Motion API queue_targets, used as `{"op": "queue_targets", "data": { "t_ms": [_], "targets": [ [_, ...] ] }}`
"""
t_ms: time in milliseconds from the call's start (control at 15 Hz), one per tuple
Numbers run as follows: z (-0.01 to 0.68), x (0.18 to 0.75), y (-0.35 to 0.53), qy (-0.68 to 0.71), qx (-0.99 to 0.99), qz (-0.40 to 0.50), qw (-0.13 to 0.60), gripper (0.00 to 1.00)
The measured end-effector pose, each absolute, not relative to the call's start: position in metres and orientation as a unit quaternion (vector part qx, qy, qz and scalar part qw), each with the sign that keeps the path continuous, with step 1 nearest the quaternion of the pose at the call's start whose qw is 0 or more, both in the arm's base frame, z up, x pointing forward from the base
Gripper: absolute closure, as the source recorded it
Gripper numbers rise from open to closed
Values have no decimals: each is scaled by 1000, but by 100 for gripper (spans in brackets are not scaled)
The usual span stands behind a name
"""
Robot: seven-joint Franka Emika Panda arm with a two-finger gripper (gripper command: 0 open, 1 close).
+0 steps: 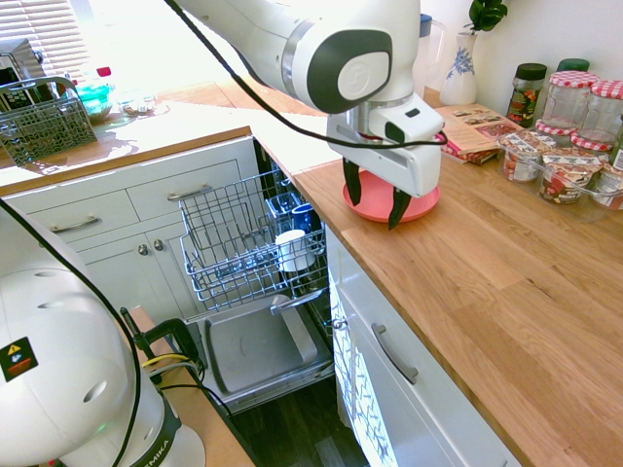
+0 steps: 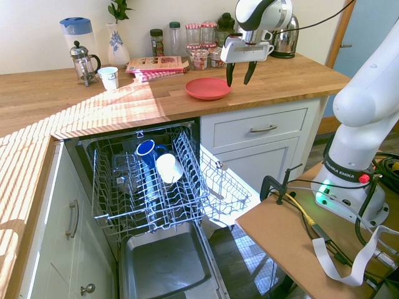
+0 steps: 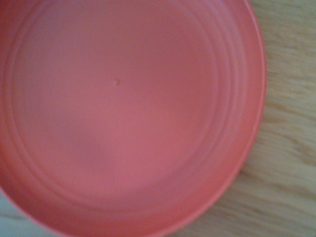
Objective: Put the plate in the dishwasher
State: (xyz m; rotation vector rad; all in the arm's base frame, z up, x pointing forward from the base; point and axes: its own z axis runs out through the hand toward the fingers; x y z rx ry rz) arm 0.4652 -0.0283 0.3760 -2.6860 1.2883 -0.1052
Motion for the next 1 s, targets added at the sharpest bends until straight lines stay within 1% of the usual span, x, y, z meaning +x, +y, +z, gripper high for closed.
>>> {"op": "queue_targets", "data": {
  "t_ms": [267,333,467,1000],
  "targets": [
    [345,500,-47,446,-885,-15,135,0],
    [341,506,-51,451,-880,-13,148,100],
    [335,510,-57,458,-873,-8,169,100],
    [327,514,-60,476,-857,-6,195,100]
  ]
}}
